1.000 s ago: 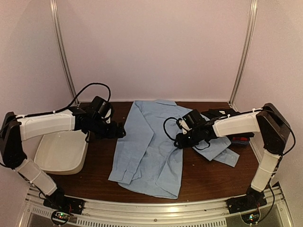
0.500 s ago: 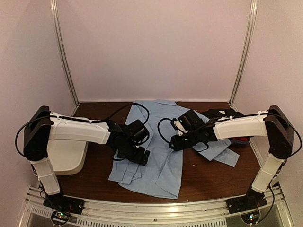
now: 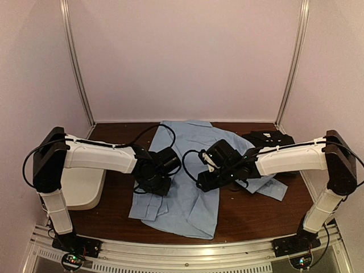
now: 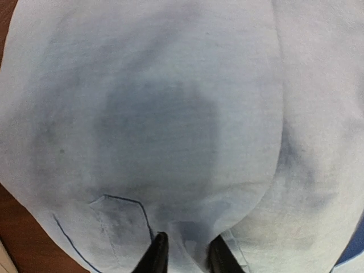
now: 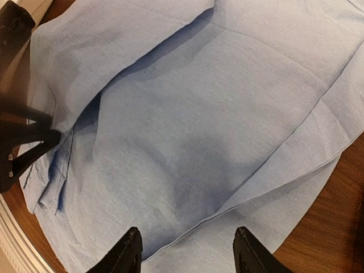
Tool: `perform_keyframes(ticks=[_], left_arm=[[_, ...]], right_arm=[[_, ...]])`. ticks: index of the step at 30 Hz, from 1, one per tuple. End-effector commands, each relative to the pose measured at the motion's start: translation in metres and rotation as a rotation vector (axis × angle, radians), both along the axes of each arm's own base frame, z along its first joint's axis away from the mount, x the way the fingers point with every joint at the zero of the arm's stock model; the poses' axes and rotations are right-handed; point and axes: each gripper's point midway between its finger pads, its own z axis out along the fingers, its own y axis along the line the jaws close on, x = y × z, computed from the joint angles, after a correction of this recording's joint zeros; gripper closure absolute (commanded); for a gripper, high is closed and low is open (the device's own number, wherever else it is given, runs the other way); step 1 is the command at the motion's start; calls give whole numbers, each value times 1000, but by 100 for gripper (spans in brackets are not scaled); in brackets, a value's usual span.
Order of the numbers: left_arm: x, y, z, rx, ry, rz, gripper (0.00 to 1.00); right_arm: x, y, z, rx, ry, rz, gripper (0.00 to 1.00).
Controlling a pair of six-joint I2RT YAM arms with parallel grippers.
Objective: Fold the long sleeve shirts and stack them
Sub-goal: Smooth out the flattened shirt at the center of the board.
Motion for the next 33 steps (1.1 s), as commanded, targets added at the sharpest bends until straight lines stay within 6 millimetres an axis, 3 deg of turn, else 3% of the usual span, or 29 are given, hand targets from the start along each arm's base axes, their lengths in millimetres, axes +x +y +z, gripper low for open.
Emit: perform_keyframes(ticks=[1, 6, 13, 19, 26, 33], left_arm=[[10, 0, 22, -20, -62, 30, 84], [17, 14, 41, -26, -100, 75, 93], [34, 52, 69, -73, -139, 165, 98], [54, 82, 84, -159, -142, 208, 99], [99, 125, 120, -239, -197, 267, 100], [160, 175, 164, -300, -306, 348, 100]], right_arm=[[-7, -8, -8, -16, 14, -41, 42], [-3, -2, -17, -17, 25, -42, 41], [-1, -1, -35, -49, 45, -44, 47], [-1, -5, -41, -75, 43, -50, 63], [0, -17, -41, -105, 31, -70, 94], [0, -34, -33, -106, 22, -101, 100]])
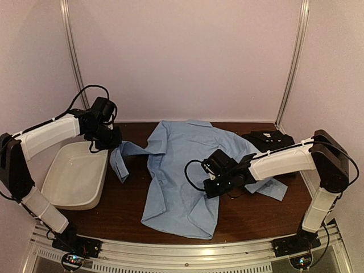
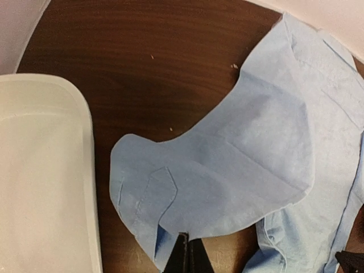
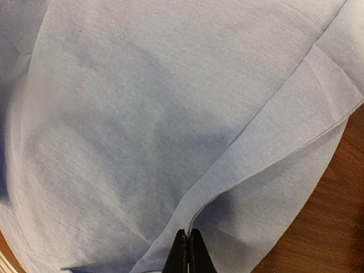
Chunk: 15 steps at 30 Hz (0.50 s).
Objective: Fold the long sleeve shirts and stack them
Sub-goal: Smooth out the flattened shirt at the center of the board.
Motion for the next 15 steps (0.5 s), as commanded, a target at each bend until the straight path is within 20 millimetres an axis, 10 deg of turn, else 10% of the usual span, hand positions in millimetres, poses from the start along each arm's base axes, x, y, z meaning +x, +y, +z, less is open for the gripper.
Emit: perform_keyframes(ticks=[1, 7, 15], left_arm=[[52, 15, 59, -55, -176, -7, 100], [117, 44, 94, -7, -284, 29, 100], [180, 111, 89, 49, -305, 143, 100]], right_arm=[[4, -19, 15, -9, -35, -41, 100], [5, -43, 14, -40, -48, -79, 100], [2, -63, 17, -49, -52, -123, 100]])
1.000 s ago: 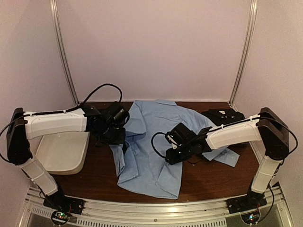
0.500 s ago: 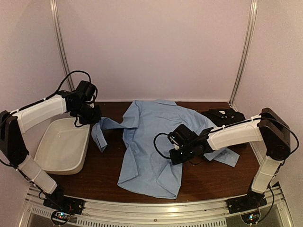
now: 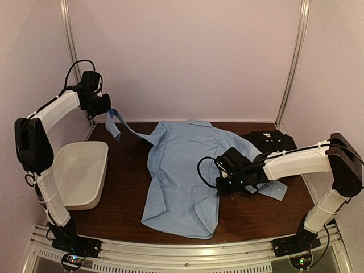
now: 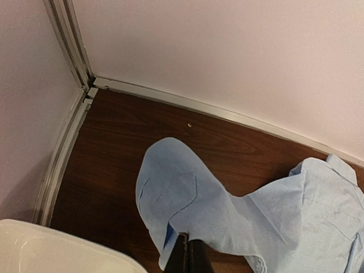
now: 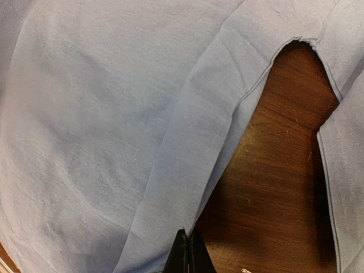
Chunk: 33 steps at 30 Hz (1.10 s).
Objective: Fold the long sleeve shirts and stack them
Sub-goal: Smooth out the flattened shirt at the center of the board.
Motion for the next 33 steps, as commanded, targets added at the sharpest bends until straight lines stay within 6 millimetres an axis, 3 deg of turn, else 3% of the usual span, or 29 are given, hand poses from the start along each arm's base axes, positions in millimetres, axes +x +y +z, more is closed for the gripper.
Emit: perform_keyframes(ticks=[1, 9, 13, 24, 33], left_arm=[[32, 39, 4, 40, -37, 43, 100], [59, 92, -22, 88, 11, 133, 100], [68, 107, -29, 143, 37, 169, 100], [72, 129, -42, 225, 87, 240, 100], [72, 131, -30, 248, 75, 232, 97]], right_arm=[[1, -20, 5, -28, -23, -48, 100], [-7, -35, 0, -44, -9, -68, 100], [-11, -43, -3, -65, -3, -71, 100], [-26, -58, -13, -77, 32, -81, 100], [-31, -61, -6, -52, 26, -81, 91]])
